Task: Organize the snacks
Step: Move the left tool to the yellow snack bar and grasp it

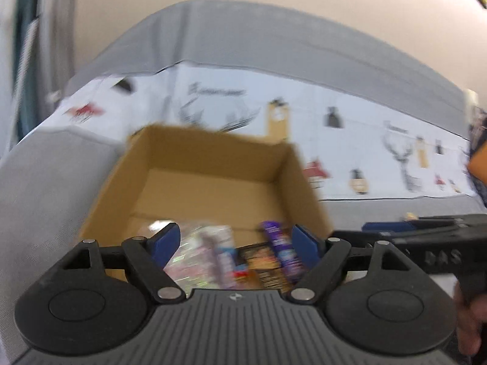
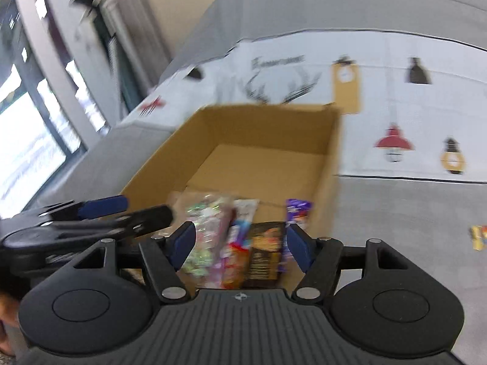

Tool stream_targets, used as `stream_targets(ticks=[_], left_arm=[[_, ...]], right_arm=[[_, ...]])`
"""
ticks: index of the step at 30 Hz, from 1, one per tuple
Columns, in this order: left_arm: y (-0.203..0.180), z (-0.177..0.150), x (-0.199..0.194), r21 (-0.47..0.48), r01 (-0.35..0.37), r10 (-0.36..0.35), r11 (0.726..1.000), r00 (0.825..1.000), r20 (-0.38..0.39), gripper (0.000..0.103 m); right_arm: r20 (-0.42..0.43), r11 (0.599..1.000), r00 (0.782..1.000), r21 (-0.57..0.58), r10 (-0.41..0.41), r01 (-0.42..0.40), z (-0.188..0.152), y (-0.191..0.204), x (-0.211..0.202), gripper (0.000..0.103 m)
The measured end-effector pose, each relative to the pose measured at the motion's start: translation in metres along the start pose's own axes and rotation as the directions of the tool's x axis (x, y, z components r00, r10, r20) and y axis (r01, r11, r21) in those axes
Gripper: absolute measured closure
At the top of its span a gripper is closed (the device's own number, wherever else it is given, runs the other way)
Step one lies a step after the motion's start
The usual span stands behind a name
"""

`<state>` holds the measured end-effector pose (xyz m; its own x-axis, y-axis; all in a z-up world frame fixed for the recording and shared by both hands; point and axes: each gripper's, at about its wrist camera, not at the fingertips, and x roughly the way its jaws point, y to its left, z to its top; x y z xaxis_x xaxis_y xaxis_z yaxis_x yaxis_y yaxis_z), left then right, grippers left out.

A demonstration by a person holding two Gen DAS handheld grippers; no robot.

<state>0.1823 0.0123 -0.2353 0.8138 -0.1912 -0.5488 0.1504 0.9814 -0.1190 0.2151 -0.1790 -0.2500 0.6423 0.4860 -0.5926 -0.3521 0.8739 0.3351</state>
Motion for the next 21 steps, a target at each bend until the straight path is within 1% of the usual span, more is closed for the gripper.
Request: stream_targets(ticks=[2,4,7,10,12,14,16,17,18,19,21], left_arm=[[-0.026,0.006,0.004,0.027,0.026,-0.026,0.999,0.999,0.020,0.018],[-0.058,0.012,0.016,0.059,0.057,-0.059,0.997,0.998,0.032,0.018],[-0.104,0.016,0.037,0.118,0.092,-0.096,0.989,0.995,0.027,0.018],[-0.151,0.011,0.063,0.190,0.132,-0.136,0.973,0.991,0.010,0.018],[-0.178,0.007,0.089,0.227,0.157,-0.159,0.961,0.987,-0.010,0.019],[-0.202,0.003,0.118,0.255,0.187,-0.181,0.949,0.982,-0.044,0.026],[-0.222,-0.001,0.149,0.281,0.212,-0.203,0.936,0.977,-0.062,0.032],[-0.232,-0.002,0.164,0.292,0.224,-0.212,0.930,0.975,-0.072,0.032],[-0.240,-0.002,0.178,0.300,0.236,-0.223,0.924,0.972,-0.078,0.032],[-0.249,-0.003,0.192,0.306,0.254,-0.240,0.918,0.967,-0.083,0.032],[-0.269,-0.004,0.222,0.323,0.296,-0.274,0.899,0.955,-0.114,0.032]], right_arm=[[0.034,0.999,0.999,0.026,-0.022,0.021,0.000,-0.023,-0.019,0.035],[0.066,0.997,0.996,0.056,-0.053,0.049,-0.002,-0.048,-0.035,0.035],[0.100,0.991,0.990,0.105,-0.096,0.086,-0.010,-0.089,-0.050,0.035],[0.129,0.977,0.983,0.185,-0.132,0.107,-0.025,-0.141,-0.067,0.035],[0.147,0.962,0.976,0.243,-0.163,0.125,-0.036,-0.177,-0.078,0.035],[0.161,0.950,0.969,0.280,-0.187,0.137,-0.046,-0.211,-0.084,0.035],[0.146,0.930,0.960,0.319,-0.238,0.182,-0.054,-0.247,-0.085,0.035],[0.133,0.915,0.956,0.350,-0.262,0.202,-0.057,-0.264,-0.085,0.035],[0.124,0.899,0.954,0.385,-0.272,0.206,-0.058,-0.280,-0.085,0.035],[0.126,0.886,0.955,0.420,-0.268,0.194,-0.057,-0.296,-0.086,0.035],[0.139,0.862,0.952,0.475,-0.274,0.178,-0.054,-0.322,-0.086,0.035]])
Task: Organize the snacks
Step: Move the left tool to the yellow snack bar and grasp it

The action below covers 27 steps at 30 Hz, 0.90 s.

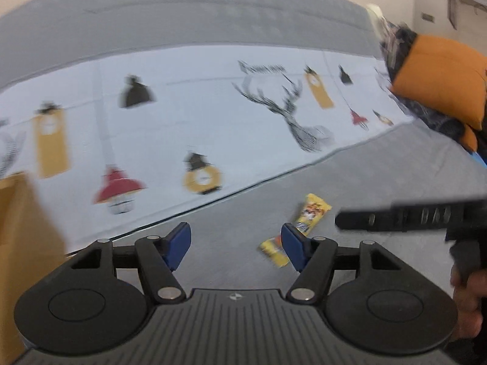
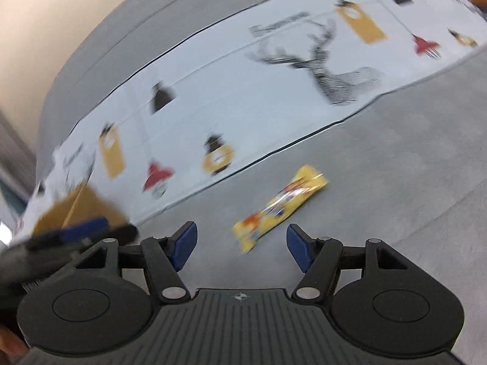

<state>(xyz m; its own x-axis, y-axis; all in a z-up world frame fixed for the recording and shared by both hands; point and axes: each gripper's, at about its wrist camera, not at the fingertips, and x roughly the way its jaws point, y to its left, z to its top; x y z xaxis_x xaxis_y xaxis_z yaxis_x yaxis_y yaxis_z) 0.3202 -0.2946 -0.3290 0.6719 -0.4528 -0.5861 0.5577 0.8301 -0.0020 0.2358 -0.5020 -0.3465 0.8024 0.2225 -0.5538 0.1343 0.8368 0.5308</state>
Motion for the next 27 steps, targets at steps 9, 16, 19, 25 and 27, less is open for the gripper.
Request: stream_targets(ticks=[9,16,19,25,27], left_arm=[[-0.058,-0.002,0.107,0.190,0.154,-0.136,0.970,0.985,-0.106,0.102],[-0.050,0.000,0.094,0.126,0.105,-0.090,0.987,0.989,-0.118,0.103],[-0.042,0.007,0.065,0.107,0.074,-0.063,0.991,0.992,-0.106,0.103],[-0.017,0.021,-0.014,0.069,0.007,-0.003,0.998,0.998,-0.058,0.103],[-0.007,0.026,-0.043,0.071,-0.023,0.025,0.997,0.999,-0.032,0.103]], right_arm=[[-0.031,0.983,0.996,0.164,-0.078,0.082,0.021,-0.046,0.017,0.039],[-0.037,0.985,0.997,0.155,-0.073,0.078,0.024,-0.047,0.019,0.039],[-0.039,0.987,0.997,0.145,-0.067,0.072,0.023,-0.043,0.019,0.039],[-0.031,0.995,0.998,0.073,-0.060,0.062,0.013,-0.017,0.020,0.041],[-0.024,0.998,0.998,0.023,-0.055,0.056,0.006,-0.002,0.020,0.042]])
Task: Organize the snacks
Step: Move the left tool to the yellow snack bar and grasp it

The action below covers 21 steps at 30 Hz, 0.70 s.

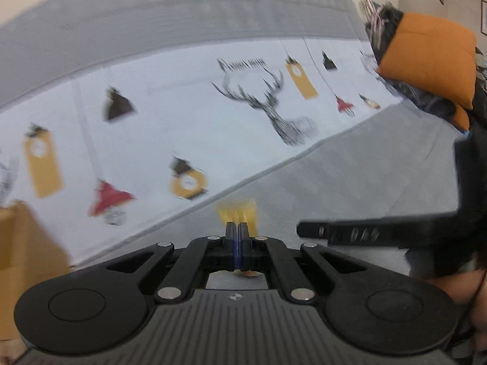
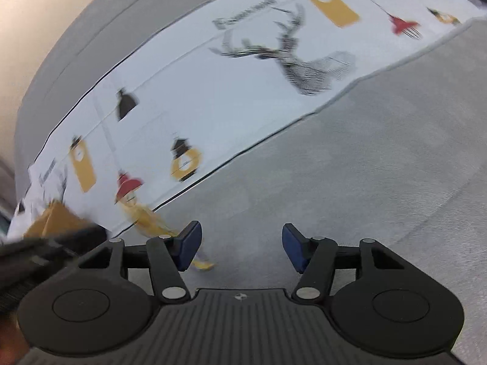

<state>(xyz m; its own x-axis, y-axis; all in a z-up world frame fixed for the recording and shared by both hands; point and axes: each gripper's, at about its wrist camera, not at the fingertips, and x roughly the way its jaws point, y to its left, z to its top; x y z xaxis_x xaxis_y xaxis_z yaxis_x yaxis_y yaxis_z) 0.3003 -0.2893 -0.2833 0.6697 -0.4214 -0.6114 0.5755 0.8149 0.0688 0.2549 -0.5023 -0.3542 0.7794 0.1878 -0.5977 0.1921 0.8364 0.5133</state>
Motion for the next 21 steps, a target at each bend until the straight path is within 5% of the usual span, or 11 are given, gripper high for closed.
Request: stream_targets(ticks=[5,7,8,10,12,17,20,21], left_arm=[[0.035,0.006,-0.073,-0.035,-0.052,0.055,0.998,0.995,0.078,0.103],[0.044,0.001,-0.084,-0.052,-0.028,0.030,0.998,0.999,0.044,0.101],[0.046,-0.005,-0.084,-0.074,-0.030,0.032,0.997,0.999,0.021,0.096],[0.045,-0.018,-0.074,-0.107,-0.008,0.004,0.994,0.999,-0.043,0.057],[0.034,-0.035,-0.052,-0.130,0.018,-0.030,0.991,0.995,-0.096,0.048],[0.004,-0.059,0.020,-0.208,0.108,-0.150,0.972,0.969,-0.195,0.049],[-0.017,-0.056,0.065,-0.162,0.107,-0.144,0.981,0.962,-0.234,0.049],[-0.021,-0.056,0.078,-0.130,0.090,-0.122,0.987,0.959,-0.256,0.069]], right_arm=[[-0.001,0.995,0.999,-0.087,0.049,-0.049,-0.028,0.045,-0.003,0.042],[-0.009,0.991,0.999,-0.124,0.053,-0.054,-0.040,0.060,-0.004,0.042],[-0.009,0.988,0.999,-0.148,0.038,-0.039,-0.046,0.067,-0.005,0.042],[-0.010,0.988,1.000,-0.155,0.015,-0.016,-0.053,0.071,-0.009,0.042],[0.003,0.994,1.000,-0.111,0.020,-0.019,-0.054,0.066,-0.017,0.042],[0.021,0.997,1.000,-0.071,-0.022,0.024,-0.050,0.035,-0.033,0.041],[0.017,0.998,0.999,-0.026,-0.052,0.052,-0.045,0.009,-0.035,0.041],[0.010,0.998,0.998,-0.026,-0.063,0.063,-0.042,0.002,-0.033,0.041]])
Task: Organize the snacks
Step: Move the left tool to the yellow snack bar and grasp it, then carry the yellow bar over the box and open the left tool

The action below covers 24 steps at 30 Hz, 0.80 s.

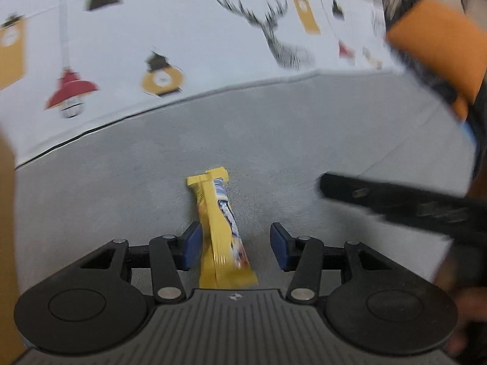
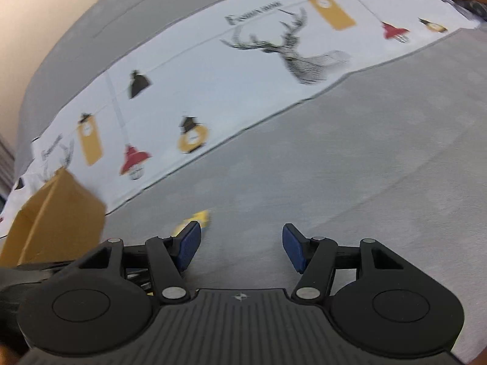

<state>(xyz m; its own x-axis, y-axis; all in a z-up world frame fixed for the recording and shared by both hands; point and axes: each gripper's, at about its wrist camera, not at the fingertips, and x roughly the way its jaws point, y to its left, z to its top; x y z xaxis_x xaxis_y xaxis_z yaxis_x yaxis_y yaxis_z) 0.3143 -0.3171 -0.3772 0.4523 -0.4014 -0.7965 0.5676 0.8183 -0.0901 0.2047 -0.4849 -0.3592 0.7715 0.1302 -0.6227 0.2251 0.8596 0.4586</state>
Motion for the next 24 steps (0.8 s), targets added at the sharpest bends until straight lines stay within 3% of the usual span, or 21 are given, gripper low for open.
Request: stream_targets(ticks=[1,3,5,8,12,14,19,24], left_arm=[[0.000,0.002,0.014,0.015,-0.038,0.038,0.999,0.999,-0.024,0.087],[0.005,0.004,0.017,0.000,-0.043,0.043,0.999,0.999,-0.029,0.090],[0.004,0.005,-0.002,0.041,-0.118,0.118,0.992,0.993,-0.016,0.090],[0.013,0.000,-0.048,0.020,-0.124,0.123,0.992,0.992,0.027,0.090],[0.037,-0.007,-0.135,-0.026,-0.147,0.149,0.989,0.980,0.130,0.090],[0.050,-0.013,-0.176,-0.058,-0.165,0.172,0.985,0.968,0.183,0.090],[0.089,-0.024,-0.269,-0.141,-0.221,0.253,0.965,0.922,0.291,0.090],[0.123,-0.042,-0.328,-0.209,-0.263,0.324,0.942,0.876,0.357,0.090]], right_arm=[[-0.009,1.000,1.000,-0.009,-0.006,0.006,0.003,-0.004,0.002,0.041],[-0.032,0.999,0.999,-0.045,-0.018,0.016,0.013,-0.010,0.007,0.041],[-0.010,0.998,1.000,-0.064,-0.015,0.014,0.021,-0.011,0.005,0.041],[-0.016,1.000,1.000,-0.020,0.015,-0.015,0.021,-0.006,0.006,0.041],[-0.032,0.998,0.997,0.004,0.063,-0.063,0.010,0.032,-0.001,0.041],[-0.009,0.997,0.997,-0.016,0.071,-0.071,0.003,0.064,-0.016,0.041],[0.067,0.976,0.981,-0.137,0.182,-0.172,-0.012,0.163,-0.067,0.041],[0.132,0.937,0.953,-0.262,0.272,-0.231,-0.014,0.247,-0.119,0.036]])
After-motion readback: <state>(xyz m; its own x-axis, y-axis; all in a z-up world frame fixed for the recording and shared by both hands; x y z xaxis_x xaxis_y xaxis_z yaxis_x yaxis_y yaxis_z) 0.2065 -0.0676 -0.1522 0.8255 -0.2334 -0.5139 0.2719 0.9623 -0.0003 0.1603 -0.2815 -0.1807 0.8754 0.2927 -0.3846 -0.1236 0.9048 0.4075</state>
